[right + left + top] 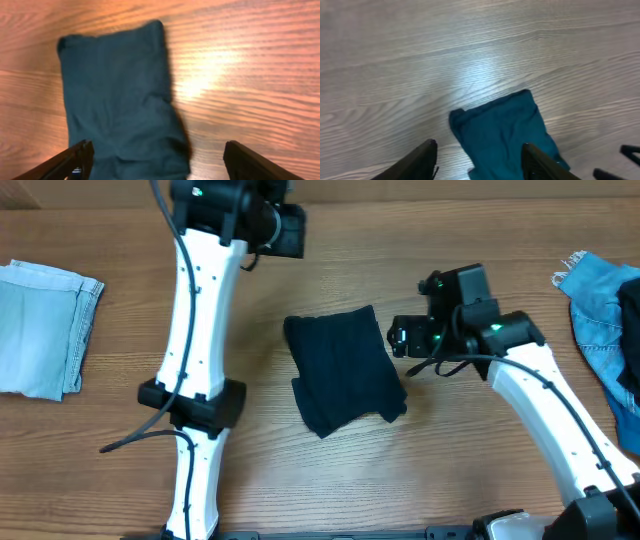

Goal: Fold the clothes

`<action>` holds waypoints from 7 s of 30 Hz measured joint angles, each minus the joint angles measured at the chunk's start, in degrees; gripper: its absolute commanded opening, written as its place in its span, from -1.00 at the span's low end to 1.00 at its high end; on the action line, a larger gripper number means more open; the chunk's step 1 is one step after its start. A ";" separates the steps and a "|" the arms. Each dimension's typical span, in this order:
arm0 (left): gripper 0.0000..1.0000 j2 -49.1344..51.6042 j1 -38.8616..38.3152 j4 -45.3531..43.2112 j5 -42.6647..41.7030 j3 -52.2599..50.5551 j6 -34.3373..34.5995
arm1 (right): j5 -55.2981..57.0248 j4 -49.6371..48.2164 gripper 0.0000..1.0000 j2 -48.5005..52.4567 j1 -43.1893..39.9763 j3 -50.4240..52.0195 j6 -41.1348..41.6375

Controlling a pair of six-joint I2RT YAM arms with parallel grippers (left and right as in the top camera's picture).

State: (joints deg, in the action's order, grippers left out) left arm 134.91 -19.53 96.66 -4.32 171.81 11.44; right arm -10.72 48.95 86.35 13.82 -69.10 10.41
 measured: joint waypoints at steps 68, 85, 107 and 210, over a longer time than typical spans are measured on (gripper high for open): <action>1.00 -40.83 2.43 0.22 24.24 -38.10 8.15 | -15.91 2.75 0.50 22.21 7.54 1.53 7.50; 0.77 -35.30 2.43 0.17 21.53 -38.73 10.99 | -14.23 -23.78 0.41 23.63 5.53 0.42 -6.47; 0.18 -53.70 2.40 -34.60 3.93 -109.15 15.82 | -8.35 -4.17 -0.73 23.04 10.80 -16.02 -8.31; -0.03 -26.86 5.33 -43.28 -6.80 -96.45 9.22 | 1.75 -24.35 -0.88 33.94 7.28 -18.08 -7.08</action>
State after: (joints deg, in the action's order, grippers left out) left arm 108.05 -14.20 53.39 -11.11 75.35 20.67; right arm -8.97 24.60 120.29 21.10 -87.18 3.33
